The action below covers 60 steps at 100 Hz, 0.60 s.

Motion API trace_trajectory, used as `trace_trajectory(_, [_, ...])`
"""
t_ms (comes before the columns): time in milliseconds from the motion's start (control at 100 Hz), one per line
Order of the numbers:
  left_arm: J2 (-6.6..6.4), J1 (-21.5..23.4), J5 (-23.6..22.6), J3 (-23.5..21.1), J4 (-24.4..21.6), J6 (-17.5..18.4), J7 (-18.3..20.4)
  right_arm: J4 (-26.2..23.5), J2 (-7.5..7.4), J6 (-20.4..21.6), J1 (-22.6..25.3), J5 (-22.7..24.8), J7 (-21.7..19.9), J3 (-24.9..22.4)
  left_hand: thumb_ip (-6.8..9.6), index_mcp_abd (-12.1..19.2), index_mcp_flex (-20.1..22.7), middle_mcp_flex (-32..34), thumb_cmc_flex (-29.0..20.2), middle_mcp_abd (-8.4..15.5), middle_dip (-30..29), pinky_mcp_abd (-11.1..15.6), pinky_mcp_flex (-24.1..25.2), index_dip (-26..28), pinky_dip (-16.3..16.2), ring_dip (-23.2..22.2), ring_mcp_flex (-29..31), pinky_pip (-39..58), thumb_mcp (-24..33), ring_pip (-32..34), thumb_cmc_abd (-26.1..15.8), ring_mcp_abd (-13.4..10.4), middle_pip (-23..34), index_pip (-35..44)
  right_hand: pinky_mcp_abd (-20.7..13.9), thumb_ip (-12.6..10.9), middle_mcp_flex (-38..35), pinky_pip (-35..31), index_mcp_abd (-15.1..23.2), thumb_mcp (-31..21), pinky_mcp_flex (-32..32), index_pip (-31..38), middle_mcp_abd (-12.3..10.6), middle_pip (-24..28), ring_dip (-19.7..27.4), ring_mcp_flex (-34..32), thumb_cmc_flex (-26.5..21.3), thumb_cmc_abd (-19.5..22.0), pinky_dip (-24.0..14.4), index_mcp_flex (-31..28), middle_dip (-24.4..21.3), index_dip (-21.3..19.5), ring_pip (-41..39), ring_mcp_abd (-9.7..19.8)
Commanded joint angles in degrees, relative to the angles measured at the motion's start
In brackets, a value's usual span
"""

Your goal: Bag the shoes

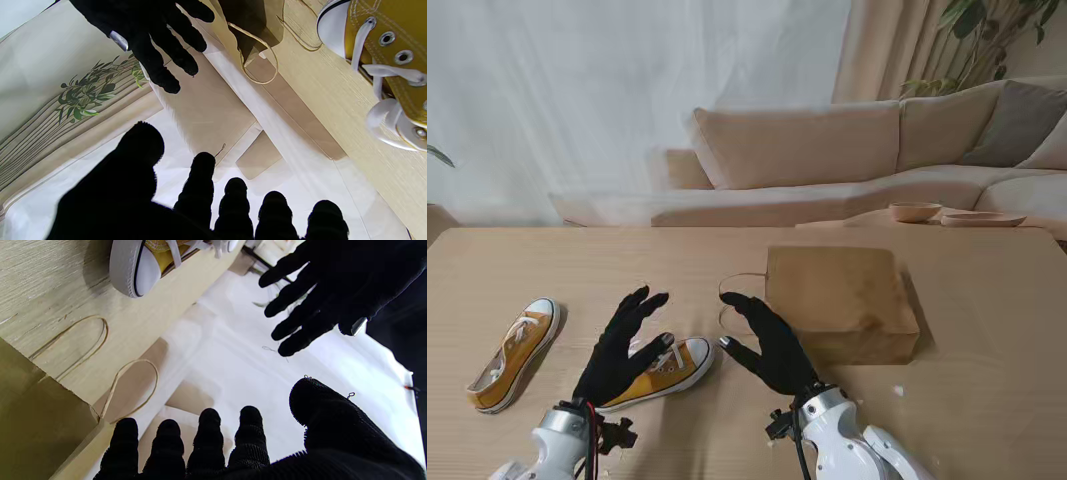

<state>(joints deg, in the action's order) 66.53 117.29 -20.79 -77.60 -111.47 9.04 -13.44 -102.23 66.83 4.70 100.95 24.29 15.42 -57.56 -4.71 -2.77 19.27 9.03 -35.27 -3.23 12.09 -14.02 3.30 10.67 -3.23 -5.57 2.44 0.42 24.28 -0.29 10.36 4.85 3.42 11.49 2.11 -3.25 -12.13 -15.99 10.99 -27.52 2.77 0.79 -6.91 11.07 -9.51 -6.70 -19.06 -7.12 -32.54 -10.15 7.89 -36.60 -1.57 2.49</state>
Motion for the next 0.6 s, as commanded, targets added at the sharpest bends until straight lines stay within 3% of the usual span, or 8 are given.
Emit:
trace_trajectory(0, [0.14, 0.43, -0.07, 0.05, -0.36, 0.24, 0.71, -0.49, 0.38, 0.12, 0.65, 0.08, -0.54, 0.02, 0.34, 1.59, -0.81, -1.14, -1.23, 2.1, 0.52, 0.82, 0.3, -0.79, 1.27, 0.42, -1.17, -1.56, -0.39, -0.68, -1.08, -1.41, -0.42, 0.49, -1.82, 2.02, 1.2, 1.07, 2.31, 0.44, 0.63, -0.87, -2.19, -0.65, -0.57, 1.33, 2.16, 0.98, -0.03, 1.1, 0.07, -0.08, 0.32, 2.49])
trace_trajectory(350, [0.03, 0.51, -1.09, 0.1, -0.39, -0.61, 0.82, -1.34, 0.43, 0.11, 1.42, 0.85, 0.3, -0.32, 0.69, 0.24, -0.28, -0.5, -3.27, 1.25, 1.63, 0.86, 0.23, -0.46, 0.6, -1.16, -0.92, -1.18, 1.86, -0.22, 1.14, -1.78, 1.3, 1.38, -1.64, 2.05, 1.19, 0.96, 2.15, 0.28, 0.45, -0.8, -2.06, -0.19, -0.71, 1.21, 2.13, 0.77, -0.14, 0.82, 0.3, -0.31, -0.07, 2.39])
trace_trajectory(490, [-0.72, -0.43, -5.8, -0.78, -0.64, -2.58, 2.77, -2.23, 0.54, 0.03, 2.36, 0.96, 1.04, -1.09, 0.49, -2.52, 0.44, 1.16, -4.24, -1.71, 4.86, 0.03, 0.49, 0.64, -6.31, -7.86, -0.69, 0.76, 8.55, 1.5, 5.73, 0.01, 6.89, 3.39, -1.54, 2.04, 1.04, 0.87, 2.1, 0.14, 0.29, -0.67, -2.09, 0.1, -0.75, 1.12, 1.82, 0.53, -0.21, 0.44, 0.44, -0.45, -0.29, 2.37])
trace_trajectory(590, [-1.67, -1.26, -9.33, -2.16, -1.63, -6.0, 6.87, -2.72, 0.61, 0.22, 3.05, 1.17, 1.68, -1.63, 0.02, -2.79, 0.08, 1.45, -3.51, -2.05, 4.96, -0.22, 0.87, 1.06, -9.72, -10.33, -0.72, 1.92, 11.78, 1.97, 7.92, 0.25, 8.12, 4.09, -1.39, 2.06, 1.0, 0.75, 2.06, 0.11, 0.08, -0.58, -1.98, 0.45, -0.83, 1.02, 1.69, 0.41, -0.27, 0.22, 0.61, -0.53, -0.56, 2.25])
